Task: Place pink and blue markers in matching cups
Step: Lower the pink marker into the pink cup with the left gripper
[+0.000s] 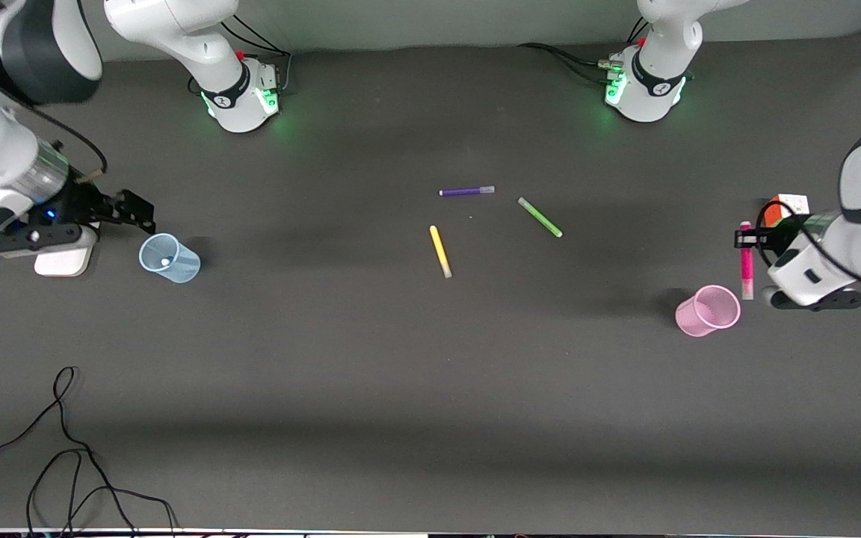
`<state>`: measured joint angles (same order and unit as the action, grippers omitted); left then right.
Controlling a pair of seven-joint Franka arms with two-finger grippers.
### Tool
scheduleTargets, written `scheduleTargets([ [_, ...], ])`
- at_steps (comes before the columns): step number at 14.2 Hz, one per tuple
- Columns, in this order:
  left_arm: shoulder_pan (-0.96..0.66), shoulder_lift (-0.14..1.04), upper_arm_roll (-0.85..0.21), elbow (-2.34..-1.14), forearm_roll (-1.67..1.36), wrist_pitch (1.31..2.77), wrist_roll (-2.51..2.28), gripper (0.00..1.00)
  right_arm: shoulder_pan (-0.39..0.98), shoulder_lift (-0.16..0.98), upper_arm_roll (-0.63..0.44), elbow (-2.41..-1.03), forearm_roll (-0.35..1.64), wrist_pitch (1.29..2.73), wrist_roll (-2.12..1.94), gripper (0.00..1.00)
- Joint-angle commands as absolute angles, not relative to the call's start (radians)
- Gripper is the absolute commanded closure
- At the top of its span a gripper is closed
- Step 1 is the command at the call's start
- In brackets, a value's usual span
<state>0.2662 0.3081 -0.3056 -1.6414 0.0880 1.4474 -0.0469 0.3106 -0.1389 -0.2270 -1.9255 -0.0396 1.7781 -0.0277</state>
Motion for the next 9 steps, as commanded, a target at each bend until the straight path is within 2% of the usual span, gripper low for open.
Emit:
scheduleTargets([
  [1, 0.249, 0.386, -0.308, -1.605, 0.140, 1.396, -0.041, 1.00, 0.310, -0.127, -0.180, -1.788, -0.040, 1.627, -0.026, 0.00],
  [3, 0.250, 0.454, -0.308, -1.559, 0.147, 1.341, -0.041, 1.00, 0.311, -0.130, -0.173, -1.738, -0.058, 1.582, -0.028, 0.00],
  [9, 0.249, 0.655, -0.308, -1.404, 0.205, 1.244, -0.041, 1.00, 0.293, -0.120, -0.167, -1.744, -0.041, 1.635, -0.023, 0.00],
])
